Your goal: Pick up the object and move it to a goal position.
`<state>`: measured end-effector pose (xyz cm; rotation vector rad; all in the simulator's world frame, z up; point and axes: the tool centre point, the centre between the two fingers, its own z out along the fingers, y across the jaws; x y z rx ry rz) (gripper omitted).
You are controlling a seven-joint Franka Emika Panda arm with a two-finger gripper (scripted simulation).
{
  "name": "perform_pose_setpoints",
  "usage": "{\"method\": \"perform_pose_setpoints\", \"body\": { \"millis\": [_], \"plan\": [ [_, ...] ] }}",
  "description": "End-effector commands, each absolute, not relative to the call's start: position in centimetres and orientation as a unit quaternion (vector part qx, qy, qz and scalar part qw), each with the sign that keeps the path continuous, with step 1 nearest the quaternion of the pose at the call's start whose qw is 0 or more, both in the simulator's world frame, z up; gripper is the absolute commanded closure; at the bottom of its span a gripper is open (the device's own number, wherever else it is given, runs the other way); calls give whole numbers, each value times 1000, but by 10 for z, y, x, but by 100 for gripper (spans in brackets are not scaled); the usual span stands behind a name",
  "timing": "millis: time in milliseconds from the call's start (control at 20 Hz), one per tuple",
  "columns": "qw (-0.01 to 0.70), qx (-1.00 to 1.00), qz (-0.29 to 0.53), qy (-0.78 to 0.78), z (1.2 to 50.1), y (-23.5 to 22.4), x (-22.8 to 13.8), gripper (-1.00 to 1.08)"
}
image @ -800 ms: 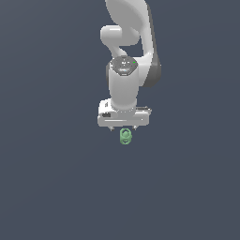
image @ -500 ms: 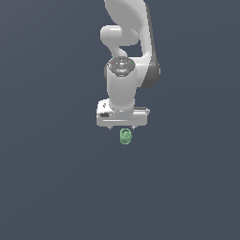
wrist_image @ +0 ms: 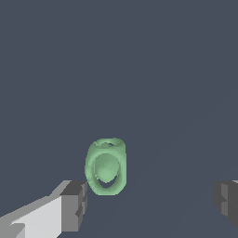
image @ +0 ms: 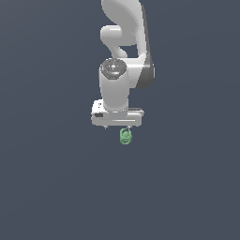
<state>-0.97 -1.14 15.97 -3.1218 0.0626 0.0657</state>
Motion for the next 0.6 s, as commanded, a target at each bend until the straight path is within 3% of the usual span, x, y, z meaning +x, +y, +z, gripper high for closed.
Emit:
{"method": "perform_pose_setpoints", "body": {
  "millis": [0,550],
  "plan": [
    [9,-1000,21,20,160,-11,-10,-92],
    [5,-1000,13,17,133,6,-19,-92]
  ]
}}
